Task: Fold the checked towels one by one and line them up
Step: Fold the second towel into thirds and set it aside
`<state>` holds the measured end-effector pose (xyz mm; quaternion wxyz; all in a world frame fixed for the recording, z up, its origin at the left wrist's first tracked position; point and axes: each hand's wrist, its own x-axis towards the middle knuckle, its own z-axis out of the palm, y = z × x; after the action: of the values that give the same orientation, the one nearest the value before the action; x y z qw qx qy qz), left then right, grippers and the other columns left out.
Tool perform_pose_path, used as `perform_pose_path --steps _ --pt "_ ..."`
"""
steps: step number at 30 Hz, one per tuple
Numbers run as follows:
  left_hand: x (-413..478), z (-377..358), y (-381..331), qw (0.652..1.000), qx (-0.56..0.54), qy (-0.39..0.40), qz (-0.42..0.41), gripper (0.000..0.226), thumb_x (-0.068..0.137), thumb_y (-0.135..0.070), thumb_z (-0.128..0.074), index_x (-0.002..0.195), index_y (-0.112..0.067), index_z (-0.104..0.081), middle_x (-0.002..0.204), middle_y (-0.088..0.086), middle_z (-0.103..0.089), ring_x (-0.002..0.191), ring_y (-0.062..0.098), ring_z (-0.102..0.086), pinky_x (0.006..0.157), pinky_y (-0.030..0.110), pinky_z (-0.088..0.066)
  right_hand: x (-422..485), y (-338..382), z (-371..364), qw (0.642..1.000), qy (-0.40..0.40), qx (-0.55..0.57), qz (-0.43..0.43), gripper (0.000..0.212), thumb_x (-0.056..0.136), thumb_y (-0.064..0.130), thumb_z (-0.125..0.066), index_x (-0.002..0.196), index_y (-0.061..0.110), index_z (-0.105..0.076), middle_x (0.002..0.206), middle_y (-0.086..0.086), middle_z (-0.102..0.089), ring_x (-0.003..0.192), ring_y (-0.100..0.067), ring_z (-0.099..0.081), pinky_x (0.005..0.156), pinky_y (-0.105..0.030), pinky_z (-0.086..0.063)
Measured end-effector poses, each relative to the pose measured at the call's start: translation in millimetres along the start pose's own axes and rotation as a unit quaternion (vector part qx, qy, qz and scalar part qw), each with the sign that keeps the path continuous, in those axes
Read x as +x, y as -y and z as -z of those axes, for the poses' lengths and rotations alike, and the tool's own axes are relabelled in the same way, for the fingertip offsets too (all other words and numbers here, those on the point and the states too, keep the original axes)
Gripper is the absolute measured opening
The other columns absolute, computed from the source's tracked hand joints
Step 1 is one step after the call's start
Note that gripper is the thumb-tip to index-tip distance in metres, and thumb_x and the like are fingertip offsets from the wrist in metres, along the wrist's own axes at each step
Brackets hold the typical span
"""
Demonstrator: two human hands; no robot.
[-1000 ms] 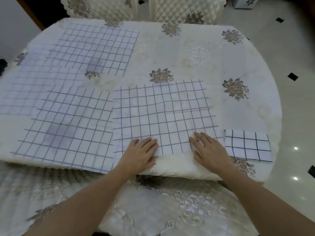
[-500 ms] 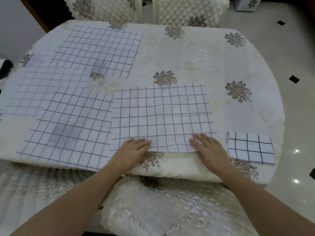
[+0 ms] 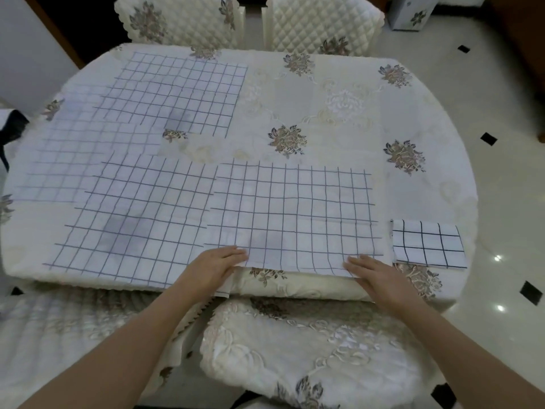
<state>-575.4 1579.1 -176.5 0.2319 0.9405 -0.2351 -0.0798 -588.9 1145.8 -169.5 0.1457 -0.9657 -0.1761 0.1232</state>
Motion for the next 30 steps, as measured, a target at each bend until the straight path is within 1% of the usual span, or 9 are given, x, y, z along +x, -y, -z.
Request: perform_pose_path --steps 4,10,13,15,19,21,25,27,30 --pt "-10 14 -14 0.999 -0.04 0.004 0.029 0.051 0.098 -0.042 -0.032 0.13 -0.021 -0.066 0.134 -0.007 -0.063 0.128 0.011 -0.056 0.109 0.032 -0.044 -12 9 16 0.996 0.077 0.033 -0.032 0.037 0.104 0.038 -0.043 0.138 0.044 -0.053 0.145 0.019 -0.05 0.136 -0.01 -0.047 0.104 -0.033 -0.044" --pt "-32 31 -28 0.987 -0.128 0.032 0.093 0.035 0.102 -0.044 -0.045 0.132 -0.038 -0.061 0.131 -0.028 -0.058 0.123 -0.011 -0.05 0.104 0.013 -0.04 -27 17 37 0.991 0.085 0.081 -0.068 0.032 0.099 0.043 -0.05 0.129 0.054 -0.055 0.12 0.03 -0.061 0.111 0.005 -0.059 0.082 -0.014 -0.039" --pt "-26 45 -37 0.98 -0.16 0.017 0.121 0.034 0.097 -0.048 -0.047 0.126 -0.04 -0.065 0.112 -0.038 -0.063 0.109 -0.015 -0.057 0.091 0.005 -0.042 -24 13 51 0.987 0.113 0.084 -0.079 0.031 0.092 0.062 -0.036 0.12 0.066 -0.051 0.095 0.041 -0.062 0.103 0.001 -0.065 0.08 -0.017 -0.043" --pt "-12 55 -40 0.973 -0.179 0.004 0.147 0.032 0.096 -0.046 -0.051 0.123 -0.039 -0.067 0.105 -0.037 -0.064 0.101 -0.016 -0.06 0.086 0.006 -0.046 -12 8 61 0.987 0.112 0.08 -0.084 0.046 0.087 0.072 -0.027 0.122 0.062 -0.056 0.096 0.046 -0.056 0.106 -0.001 -0.064 0.081 -0.022 -0.046" --pt "43 72 -32 0.974 -0.149 0.003 0.171 0.026 0.099 -0.03 -0.058 0.122 -0.029 -0.069 0.106 -0.032 -0.062 0.097 -0.02 -0.057 0.082 0.0 -0.042 31 -5 90 0.982 0.094 0.113 -0.118 0.031 0.098 0.054 -0.041 0.122 0.052 -0.061 0.109 0.033 -0.066 0.098 0.0 -0.064 0.08 -0.024 -0.052" --pt "78 80 -25 0.976 -0.119 0.009 0.184 0.027 0.101 -0.032 -0.055 0.121 -0.023 -0.071 0.109 -0.028 -0.063 0.097 -0.013 -0.059 0.081 0.0 -0.04 63 -17 103 0.988 0.085 0.099 -0.086 0.04 0.098 0.05 -0.039 0.128 0.039 -0.063 0.122 0.018 -0.067 0.113 -0.01 -0.063 0.086 -0.026 -0.048" --pt "135 83 -3 0.976 -0.072 0.012 0.205 0.029 0.103 -0.031 -0.051 0.118 -0.015 -0.071 0.104 -0.007 -0.071 0.096 0.011 -0.064 0.074 0.015 -0.044 124 -51 101 0.994 0.07 0.07 -0.05 0.039 0.103 0.037 -0.04 0.136 0.031 -0.059 0.142 0.015 -0.053 0.14 -0.012 -0.04 0.102 -0.025 -0.035" --pt "153 75 8 0.978 -0.052 0.011 0.204 0.028 0.103 -0.029 -0.051 0.115 -0.013 -0.071 0.097 -0.004 -0.069 0.092 0.016 -0.062 0.068 0.016 -0.039 148 -67 90 0.996 0.057 0.05 -0.04 0.037 0.103 0.034 -0.042 0.136 0.031 -0.058 0.148 0.013 -0.048 0.144 -0.013 -0.035 0.108 -0.029 -0.033" --pt "169 60 29 0.984 -0.01 0.005 0.176 0.028 0.104 -0.026 -0.05 0.117 -0.013 -0.071 0.103 0.003 -0.07 0.094 0.023 -0.061 0.076 0.032 -0.044 172 -80 74 0.999 0.02 0.036 -0.024 0.034 0.101 0.031 -0.048 0.131 0.027 -0.064 0.147 0.003 -0.052 0.143 -0.022 -0.039 0.107 -0.037 -0.038"
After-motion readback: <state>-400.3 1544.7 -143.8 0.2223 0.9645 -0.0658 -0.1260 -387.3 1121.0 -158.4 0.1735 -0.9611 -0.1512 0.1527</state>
